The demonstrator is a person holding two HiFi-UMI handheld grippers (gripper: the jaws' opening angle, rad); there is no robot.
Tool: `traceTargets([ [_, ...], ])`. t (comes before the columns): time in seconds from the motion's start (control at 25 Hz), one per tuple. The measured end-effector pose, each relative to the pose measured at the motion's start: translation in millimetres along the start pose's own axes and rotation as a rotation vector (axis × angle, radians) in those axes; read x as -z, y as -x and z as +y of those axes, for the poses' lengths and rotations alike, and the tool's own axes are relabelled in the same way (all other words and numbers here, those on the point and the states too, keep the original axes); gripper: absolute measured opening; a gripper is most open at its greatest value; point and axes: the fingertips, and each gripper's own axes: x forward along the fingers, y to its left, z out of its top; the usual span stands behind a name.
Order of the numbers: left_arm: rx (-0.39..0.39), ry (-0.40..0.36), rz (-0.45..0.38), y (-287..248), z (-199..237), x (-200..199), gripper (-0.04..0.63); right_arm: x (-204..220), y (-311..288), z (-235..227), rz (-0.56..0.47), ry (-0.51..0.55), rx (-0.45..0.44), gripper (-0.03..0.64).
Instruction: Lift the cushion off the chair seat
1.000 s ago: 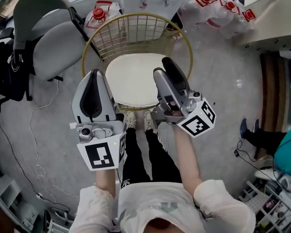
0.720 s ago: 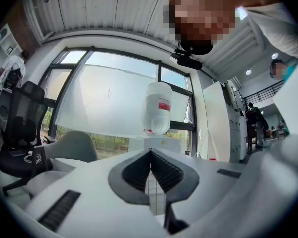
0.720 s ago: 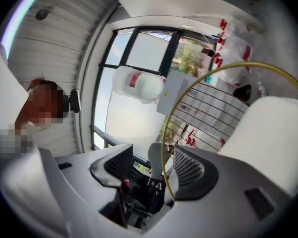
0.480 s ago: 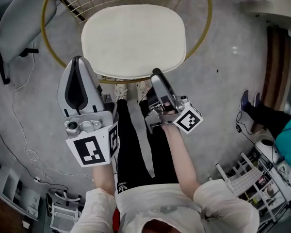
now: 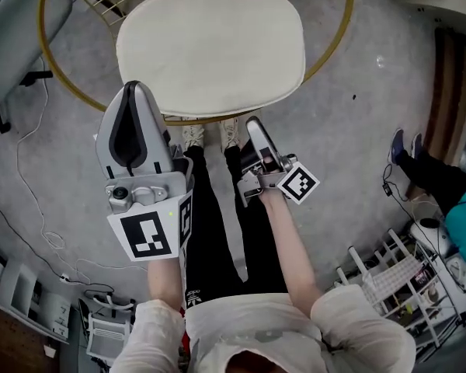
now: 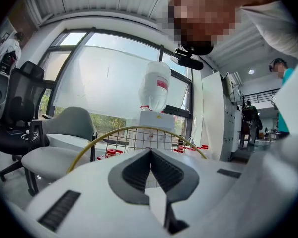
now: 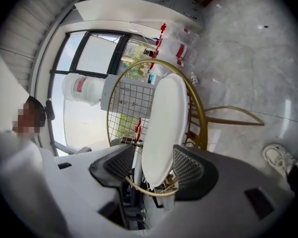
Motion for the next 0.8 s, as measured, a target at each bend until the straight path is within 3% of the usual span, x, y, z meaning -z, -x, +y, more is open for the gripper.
traceTargets([
  [0.32, 0.0, -0.005, 0.024, -8.7, 9.8, 12.2, 0.014, 14.1, -7.4, -31.9, -0.043, -0.105, 0.059, 0.245],
  [0.8, 0.009, -0.004, 0.035, -12.3, 8.2, 16.2, 0.014, 15.5, -22.6, -44.4, -0.07, -0.158, 0.081, 0.244],
])
